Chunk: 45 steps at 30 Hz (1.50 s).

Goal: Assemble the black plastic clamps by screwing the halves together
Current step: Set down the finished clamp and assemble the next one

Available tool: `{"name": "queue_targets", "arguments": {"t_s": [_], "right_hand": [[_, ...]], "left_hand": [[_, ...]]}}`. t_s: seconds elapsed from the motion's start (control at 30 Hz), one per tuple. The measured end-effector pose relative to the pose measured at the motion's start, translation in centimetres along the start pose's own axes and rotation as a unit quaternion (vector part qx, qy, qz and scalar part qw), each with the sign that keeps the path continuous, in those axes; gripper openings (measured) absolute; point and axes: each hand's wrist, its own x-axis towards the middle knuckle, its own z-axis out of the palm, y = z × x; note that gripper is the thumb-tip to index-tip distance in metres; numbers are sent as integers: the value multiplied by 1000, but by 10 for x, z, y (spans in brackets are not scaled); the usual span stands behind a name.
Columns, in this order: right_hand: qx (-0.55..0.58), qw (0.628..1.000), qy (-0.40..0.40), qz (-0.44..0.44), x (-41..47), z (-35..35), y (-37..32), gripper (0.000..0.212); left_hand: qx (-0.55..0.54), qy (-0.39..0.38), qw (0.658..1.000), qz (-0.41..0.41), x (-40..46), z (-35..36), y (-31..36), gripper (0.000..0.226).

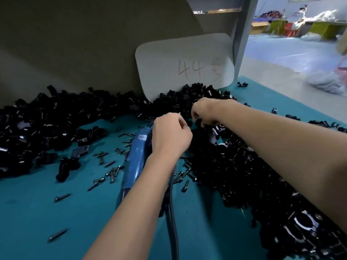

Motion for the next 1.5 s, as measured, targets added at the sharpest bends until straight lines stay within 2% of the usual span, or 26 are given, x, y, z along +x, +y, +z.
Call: {"name": "queue_targets", "arguments": {"t_s": [0.17,0.27,0.37,0.43,0.47,0.53,0.6,0.67,0.73,0.83,0.9,1.03,1.1,1.17,1.27,1.4,1.5], "right_hand": [[-90,995,-16,24,-2,-17,-15,11],[-98,993,36,54,-5,-26,-30,19],[-17,984,149,95,-7,-36,-39,5],[86,968,216,98,-9,-42,-50,11],[150,955,241,84,-12,-44,-62,13],[313,907,274,58,-22,-43,-92,15],[502,825,258,30,-36,-40,-126,19],[648,736,198,-11,-50,-31,-155,23],[736,657,160,-33,-63,-21,-173,36],[777,609,156,-42,-78,-6,-184,45],[791,593,141,-55,-84,2,-187,47],[783,610,93,-84,-93,11,-182,55],[799,585,82,-111,-93,18,-179,48],[810,565,73,-139,-93,23,-177,35],[809,559,79,-162,-94,29,-172,27],[804,559,86,-183,-94,36,-168,39],[810,546,90,-197,-92,38,-169,44]], "left_hand": [[-58,93,994,3,-16,-39,-35,22],[-28,172,984,-32,-27,-71,-77,15],[10,247,961,-124,-49,-98,-127,16],[30,281,940,-192,-65,-108,-151,24],[53,269,936,-222,-72,-112,-161,31],[104,205,941,-250,-76,-118,-175,46],[103,181,948,-242,-76,-127,-179,45],[64,194,949,-242,-77,-135,-179,37],[-6,217,945,-246,-83,-136,-173,30],[-236,231,914,-235,-96,-122,-156,23],[-350,209,892,-196,-103,-109,-146,26],[-365,186,905,-116,-103,-95,-138,30],[-393,169,899,-98,-100,-93,-136,29],[-372,157,911,-83,-99,-90,-133,30],[-340,147,927,-67,-97,-89,-131,33],[-331,160,929,-46,-95,-90,-133,34],[-323,145,935,-32,-96,-91,-135,36]]}}
